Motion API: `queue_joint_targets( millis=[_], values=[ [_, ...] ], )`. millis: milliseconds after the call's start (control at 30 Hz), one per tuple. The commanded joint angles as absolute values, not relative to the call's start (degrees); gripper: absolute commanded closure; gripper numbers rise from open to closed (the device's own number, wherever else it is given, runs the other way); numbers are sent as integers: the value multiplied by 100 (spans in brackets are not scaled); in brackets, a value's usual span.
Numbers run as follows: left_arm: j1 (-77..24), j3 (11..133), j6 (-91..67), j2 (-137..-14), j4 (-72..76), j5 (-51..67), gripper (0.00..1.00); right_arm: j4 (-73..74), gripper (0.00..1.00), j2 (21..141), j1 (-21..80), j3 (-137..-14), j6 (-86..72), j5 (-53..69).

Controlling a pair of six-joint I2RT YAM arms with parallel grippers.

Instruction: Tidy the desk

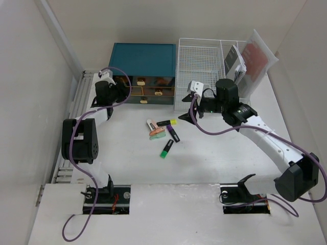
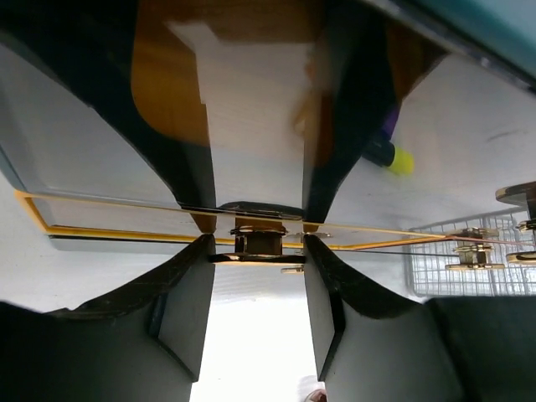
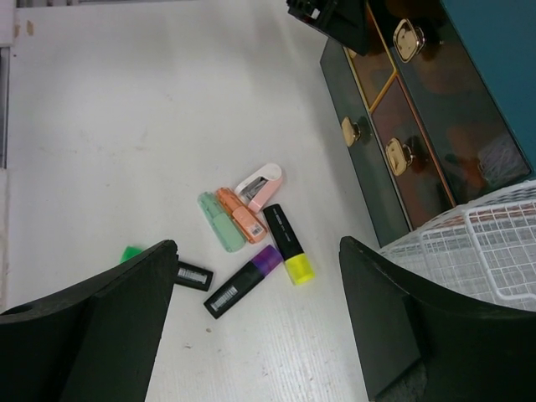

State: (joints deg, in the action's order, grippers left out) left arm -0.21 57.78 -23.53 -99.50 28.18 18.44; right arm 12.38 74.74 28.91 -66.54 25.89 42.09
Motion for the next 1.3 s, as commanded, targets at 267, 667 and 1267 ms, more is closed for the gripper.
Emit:
queue_joint_targets(
  millis=[267, 667, 1267],
  values=[
    [-589, 5230, -1978, -9036, 2628, 1248, 75, 958, 18, 7471, 2813, -6557, 2619, 4623],
    [-650, 4711, -1811, -8139, 1679, 1011, 64, 958, 21, 7585, 2813, -6557, 2619, 4948],
    [-703, 4597, -1758, -7245, 870, 1002, 31, 958, 21, 7690, 2813, -6504, 2619, 4641]
  ],
)
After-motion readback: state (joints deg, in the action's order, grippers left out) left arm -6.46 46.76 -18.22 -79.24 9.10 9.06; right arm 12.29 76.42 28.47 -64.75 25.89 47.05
